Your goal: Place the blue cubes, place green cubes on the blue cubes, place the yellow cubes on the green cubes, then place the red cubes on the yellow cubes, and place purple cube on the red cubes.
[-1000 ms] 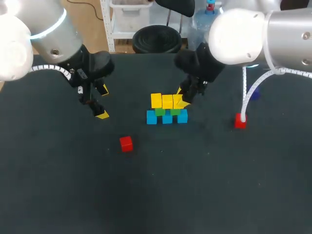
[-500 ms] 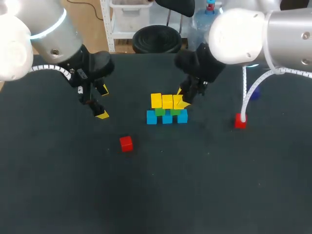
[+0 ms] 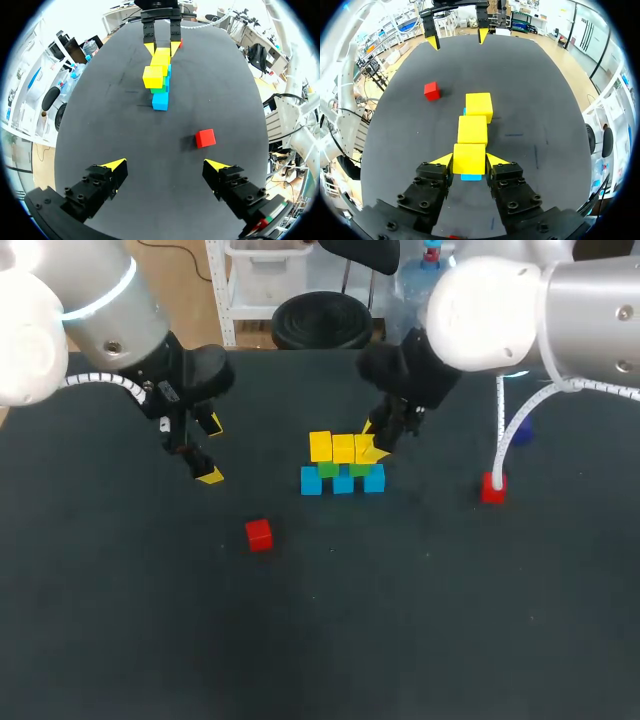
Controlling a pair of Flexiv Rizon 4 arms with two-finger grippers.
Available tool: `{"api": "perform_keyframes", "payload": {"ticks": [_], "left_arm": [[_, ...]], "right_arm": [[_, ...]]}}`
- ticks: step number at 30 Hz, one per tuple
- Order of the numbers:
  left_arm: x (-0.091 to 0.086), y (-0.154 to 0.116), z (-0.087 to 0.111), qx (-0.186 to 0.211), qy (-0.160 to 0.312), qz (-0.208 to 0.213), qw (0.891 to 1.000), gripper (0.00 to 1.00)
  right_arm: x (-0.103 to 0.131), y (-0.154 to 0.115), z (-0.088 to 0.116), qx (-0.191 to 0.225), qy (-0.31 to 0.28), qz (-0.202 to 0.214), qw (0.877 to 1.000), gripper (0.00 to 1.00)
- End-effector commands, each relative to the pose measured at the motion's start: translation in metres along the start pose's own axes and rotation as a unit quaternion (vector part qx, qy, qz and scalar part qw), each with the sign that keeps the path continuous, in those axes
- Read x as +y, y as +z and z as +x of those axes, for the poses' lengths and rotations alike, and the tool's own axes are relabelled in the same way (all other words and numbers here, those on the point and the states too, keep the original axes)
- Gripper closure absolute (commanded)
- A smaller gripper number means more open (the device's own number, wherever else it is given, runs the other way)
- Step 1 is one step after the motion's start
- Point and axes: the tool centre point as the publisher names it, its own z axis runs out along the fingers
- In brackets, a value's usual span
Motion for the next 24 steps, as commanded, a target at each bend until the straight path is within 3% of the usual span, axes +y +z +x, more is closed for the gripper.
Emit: {"api": "perform_keyframes", "payload": {"ticks": [1, 2, 3, 4, 24], "left_arm": [[0.000, 0.000, 0.001, -0.001, 0.001, 0.000, 1.000, 0.00], [0.000, 0.000, 0.001, -0.001, 0.001, 0.000, 1.000, 0.00], [0.000, 0.000, 0.001, -0.001, 0.001, 0.000, 1.000, 0.00], [0.000, 0.000, 0.001, -0.001, 0.001, 0.000, 1.000, 0.00], [0.000, 0.000, 0.001, -0.001, 0.001, 0.000, 1.000, 0.00]], "right_arm": [[-0.001, 0.000, -0.001, 0.000, 0.000, 0.000, 1.000, 0.52], [-0.001, 0.000, -0.001, 0.000, 0.000, 0.000, 1.000, 0.37], [-0.001, 0.000, -0.001, 0.000, 0.000, 0.000, 1.000, 0.09], [-0.001, 0.000, -0.001, 0.000, 0.001, 0.000, 1.000, 0.00], [-0.002, -0.017, 0.005, -0.005, 0.014, 0.015, 1.000, 0.00]]}}
